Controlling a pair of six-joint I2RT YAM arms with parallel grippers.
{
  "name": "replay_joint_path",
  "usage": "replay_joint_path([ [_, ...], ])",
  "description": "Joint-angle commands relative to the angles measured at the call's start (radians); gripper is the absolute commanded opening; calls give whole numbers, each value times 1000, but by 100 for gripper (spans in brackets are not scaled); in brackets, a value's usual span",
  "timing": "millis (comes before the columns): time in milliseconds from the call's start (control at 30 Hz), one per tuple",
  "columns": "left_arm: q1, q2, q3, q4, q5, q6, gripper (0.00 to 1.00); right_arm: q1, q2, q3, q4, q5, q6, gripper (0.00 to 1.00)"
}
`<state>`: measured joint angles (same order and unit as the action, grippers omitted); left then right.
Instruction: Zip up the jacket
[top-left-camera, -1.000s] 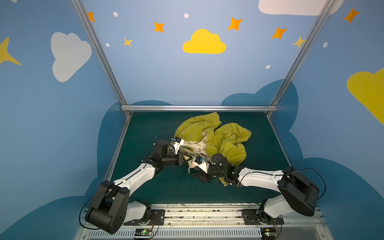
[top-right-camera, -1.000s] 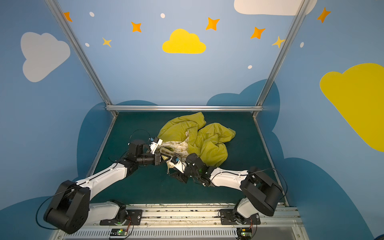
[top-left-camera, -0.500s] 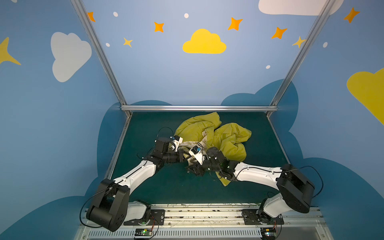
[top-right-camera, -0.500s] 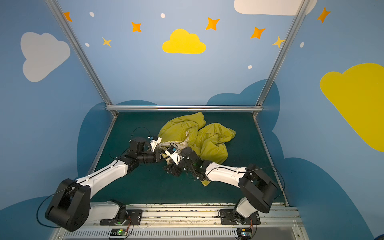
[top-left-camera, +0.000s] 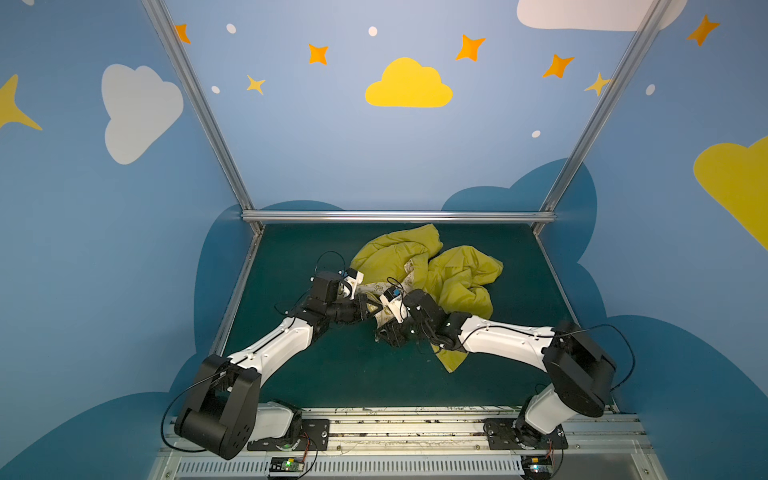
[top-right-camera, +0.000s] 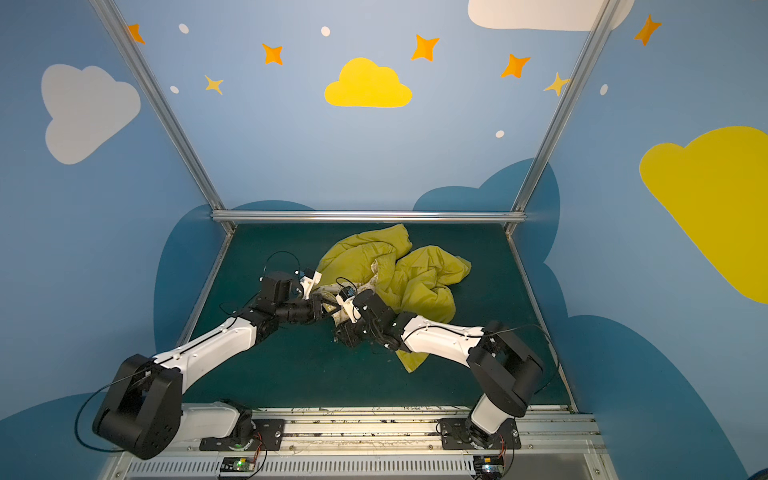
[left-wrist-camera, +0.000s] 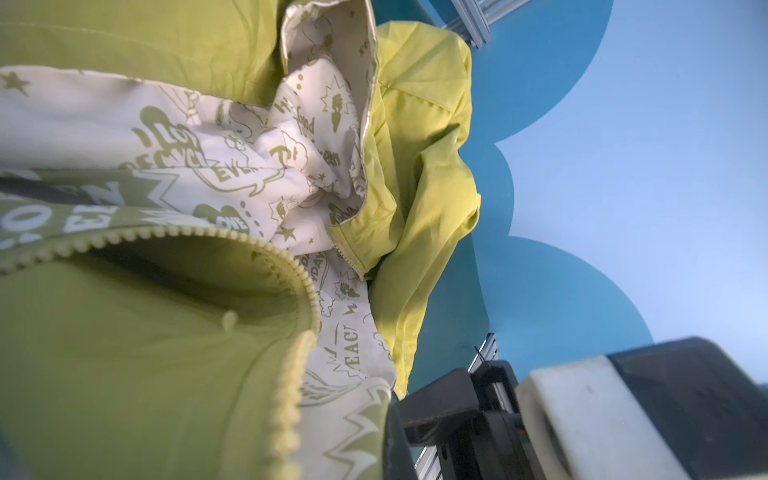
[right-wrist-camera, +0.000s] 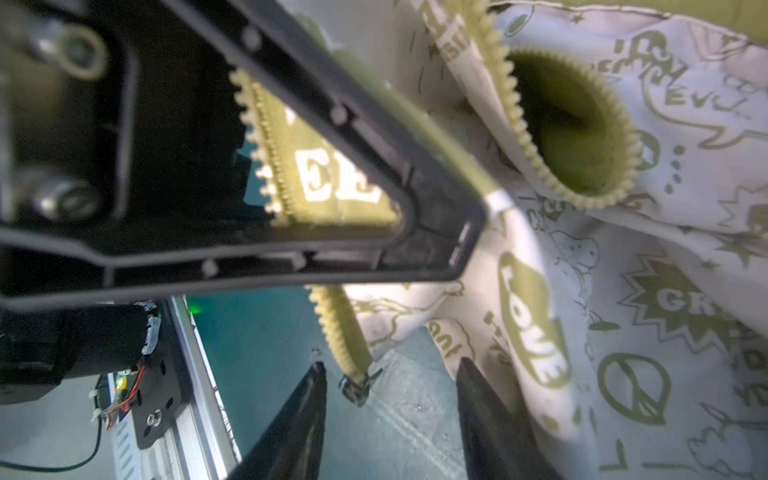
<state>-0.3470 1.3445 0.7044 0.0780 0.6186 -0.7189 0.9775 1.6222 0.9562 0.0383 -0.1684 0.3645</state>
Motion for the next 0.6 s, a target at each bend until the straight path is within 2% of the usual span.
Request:
replay_joint_path([
  [0,5,13,26,-7,-22,-53,3,14,20,32,-38,80,39,50],
  [100,5,13,24,6,-32,-85,3,14,37,47,-36,100,61,47],
  [300,6,7,20,22,-46,-121,3,15,73,81,-12,122,92,33],
  [400,5,10,19,34,-42,-132,3,15,75,79,5,109,92,19],
  [433,6,10,21,30,-46,-133,5,15,70,77,9,101,93,15],
  [500,5,10,21,26,-51,-134,18,15,55,69,13,95,96,7],
  [567,6,13,20,31,-53,-141,28,15,41,65,13,86,95,1],
])
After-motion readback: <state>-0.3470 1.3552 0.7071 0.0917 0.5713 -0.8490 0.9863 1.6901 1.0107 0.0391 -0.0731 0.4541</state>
